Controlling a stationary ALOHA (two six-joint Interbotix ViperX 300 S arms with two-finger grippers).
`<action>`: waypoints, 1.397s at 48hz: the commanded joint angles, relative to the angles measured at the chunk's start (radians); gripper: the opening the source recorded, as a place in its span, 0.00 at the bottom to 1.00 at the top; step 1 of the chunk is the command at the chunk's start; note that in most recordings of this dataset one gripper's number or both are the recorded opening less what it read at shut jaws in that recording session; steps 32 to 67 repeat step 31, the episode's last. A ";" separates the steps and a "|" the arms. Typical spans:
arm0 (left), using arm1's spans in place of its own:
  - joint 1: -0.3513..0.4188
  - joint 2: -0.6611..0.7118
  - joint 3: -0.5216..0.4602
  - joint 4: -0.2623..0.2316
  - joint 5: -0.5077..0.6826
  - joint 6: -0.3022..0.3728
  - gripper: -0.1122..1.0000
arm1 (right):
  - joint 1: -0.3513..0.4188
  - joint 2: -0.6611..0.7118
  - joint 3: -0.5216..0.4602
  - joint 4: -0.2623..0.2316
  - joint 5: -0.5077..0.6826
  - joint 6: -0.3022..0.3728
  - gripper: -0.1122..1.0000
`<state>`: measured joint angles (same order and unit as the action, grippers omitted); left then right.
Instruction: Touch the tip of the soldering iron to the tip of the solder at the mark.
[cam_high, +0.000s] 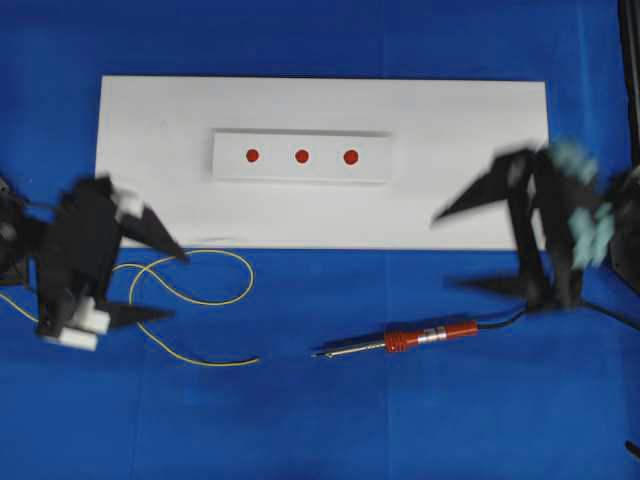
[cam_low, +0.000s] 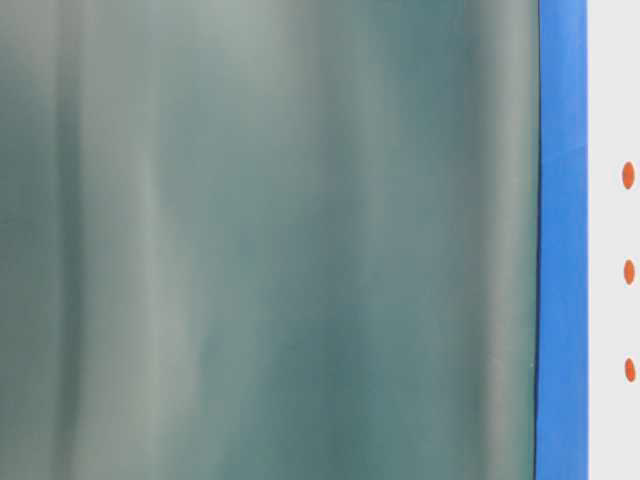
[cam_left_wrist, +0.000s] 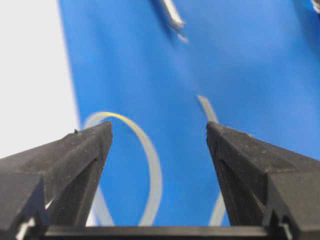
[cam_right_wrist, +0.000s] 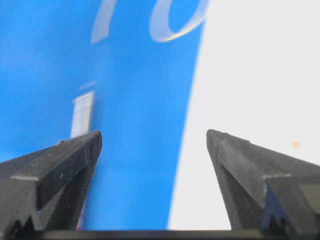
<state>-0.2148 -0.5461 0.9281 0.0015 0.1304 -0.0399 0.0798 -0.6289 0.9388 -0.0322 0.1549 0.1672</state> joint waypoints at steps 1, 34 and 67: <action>0.052 -0.060 0.011 0.003 -0.031 0.038 0.74 | -0.066 -0.049 0.002 -0.031 -0.006 -0.003 0.81; 0.184 -0.476 0.279 0.003 -0.110 0.103 0.73 | -0.126 -0.222 0.181 -0.083 -0.021 0.003 0.80; 0.184 -0.476 0.279 0.003 -0.110 0.103 0.73 | -0.126 -0.222 0.181 -0.083 -0.021 0.003 0.80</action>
